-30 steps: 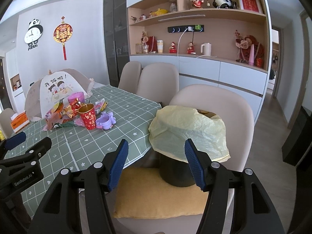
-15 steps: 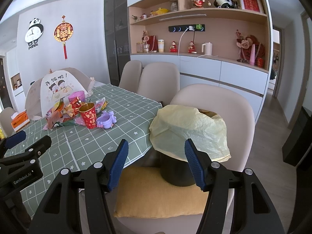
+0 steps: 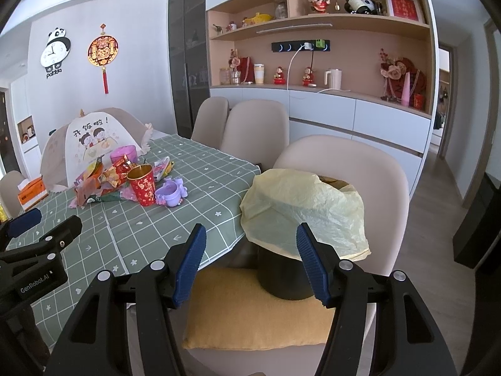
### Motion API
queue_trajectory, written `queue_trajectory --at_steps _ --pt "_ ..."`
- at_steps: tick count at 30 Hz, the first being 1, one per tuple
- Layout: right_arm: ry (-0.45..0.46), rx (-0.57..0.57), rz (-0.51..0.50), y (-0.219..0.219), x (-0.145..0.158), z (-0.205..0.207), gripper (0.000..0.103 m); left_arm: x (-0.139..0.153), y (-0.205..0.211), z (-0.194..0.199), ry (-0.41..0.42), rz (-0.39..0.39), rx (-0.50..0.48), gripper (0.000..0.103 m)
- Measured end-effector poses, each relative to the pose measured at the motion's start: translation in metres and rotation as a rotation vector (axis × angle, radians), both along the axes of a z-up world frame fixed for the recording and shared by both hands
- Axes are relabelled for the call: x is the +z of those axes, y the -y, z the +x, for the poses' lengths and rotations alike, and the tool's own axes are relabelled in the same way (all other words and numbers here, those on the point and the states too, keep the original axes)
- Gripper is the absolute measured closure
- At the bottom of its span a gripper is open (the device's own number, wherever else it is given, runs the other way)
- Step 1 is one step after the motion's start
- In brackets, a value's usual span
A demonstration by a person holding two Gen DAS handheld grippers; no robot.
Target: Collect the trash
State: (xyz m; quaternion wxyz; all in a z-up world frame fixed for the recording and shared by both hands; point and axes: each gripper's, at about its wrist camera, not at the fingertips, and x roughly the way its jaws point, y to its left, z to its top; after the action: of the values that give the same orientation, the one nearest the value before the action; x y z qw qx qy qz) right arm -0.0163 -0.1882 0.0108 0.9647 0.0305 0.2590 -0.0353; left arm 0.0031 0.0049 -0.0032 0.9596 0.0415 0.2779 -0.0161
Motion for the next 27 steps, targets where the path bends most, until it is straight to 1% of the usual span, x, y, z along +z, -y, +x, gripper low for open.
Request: queue_trajectory --at_steps 18,24,27 --pt "-0.012 -0.002 0.002 0.0 -0.004 0.003 0.046 -0.004 -0.003 0.004 -0.014 -0.006 0.004 0.02" --pt "-0.033 -0.001 -0.009 0.001 -0.009 0.018 0.046 -0.009 -0.018 0.028 -0.062 -0.042 -0.001 0.02" --pt "-0.048 0.015 -0.012 -0.004 -0.011 0.032 0.046 -0.013 -0.036 0.045 -0.074 -0.075 0.001 0.02"
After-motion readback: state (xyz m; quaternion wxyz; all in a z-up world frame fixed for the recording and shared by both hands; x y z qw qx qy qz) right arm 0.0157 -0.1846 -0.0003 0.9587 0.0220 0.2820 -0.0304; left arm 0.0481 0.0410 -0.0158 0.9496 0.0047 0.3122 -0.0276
